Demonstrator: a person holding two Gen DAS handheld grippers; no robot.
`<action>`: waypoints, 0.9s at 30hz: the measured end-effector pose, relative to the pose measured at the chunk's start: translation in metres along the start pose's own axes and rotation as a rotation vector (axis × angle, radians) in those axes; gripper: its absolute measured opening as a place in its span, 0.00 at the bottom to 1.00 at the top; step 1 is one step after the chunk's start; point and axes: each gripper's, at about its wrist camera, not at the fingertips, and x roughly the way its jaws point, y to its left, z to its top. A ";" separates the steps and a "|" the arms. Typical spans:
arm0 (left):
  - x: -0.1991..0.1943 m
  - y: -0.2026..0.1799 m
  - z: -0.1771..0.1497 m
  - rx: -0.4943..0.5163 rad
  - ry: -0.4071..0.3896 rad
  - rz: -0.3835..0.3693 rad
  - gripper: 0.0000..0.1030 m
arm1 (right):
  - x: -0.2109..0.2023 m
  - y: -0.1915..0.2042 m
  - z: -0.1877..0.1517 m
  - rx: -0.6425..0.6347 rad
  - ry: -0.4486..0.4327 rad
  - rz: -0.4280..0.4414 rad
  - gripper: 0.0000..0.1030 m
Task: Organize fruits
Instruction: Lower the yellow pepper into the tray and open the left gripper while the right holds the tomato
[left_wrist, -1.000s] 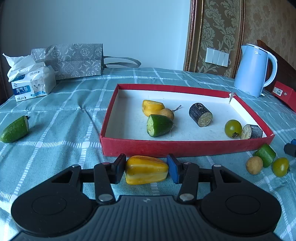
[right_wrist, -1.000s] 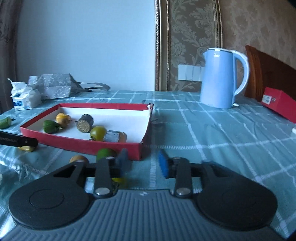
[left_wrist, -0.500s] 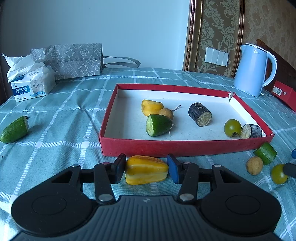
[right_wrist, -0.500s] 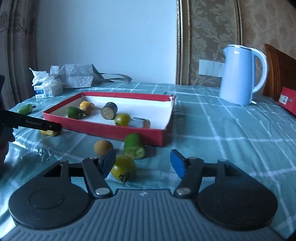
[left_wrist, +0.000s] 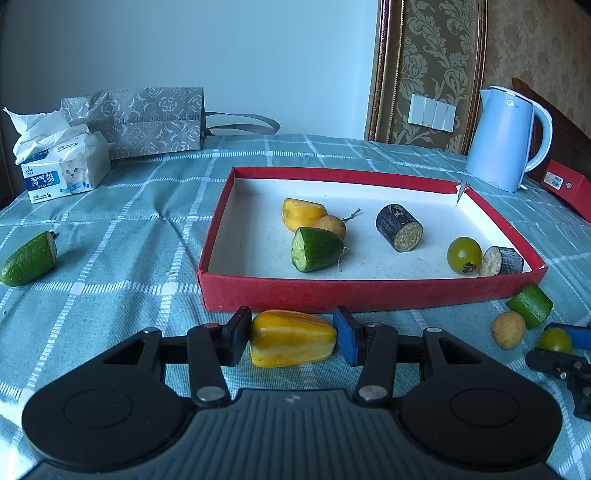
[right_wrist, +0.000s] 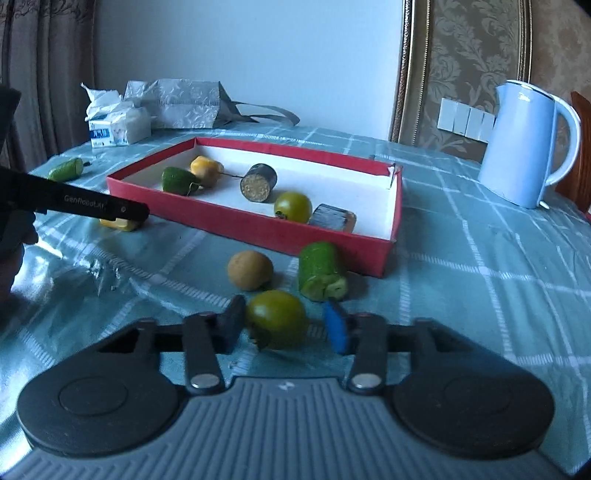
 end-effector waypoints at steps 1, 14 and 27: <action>0.000 0.000 0.000 0.000 0.000 0.000 0.46 | 0.001 0.001 0.000 -0.003 0.001 -0.013 0.31; 0.000 -0.001 0.001 0.010 -0.003 0.005 0.46 | -0.013 -0.036 0.001 0.213 -0.144 -0.286 0.31; -0.021 -0.026 0.009 0.099 -0.075 -0.023 0.46 | 0.001 -0.074 0.004 0.400 -0.187 -0.346 0.31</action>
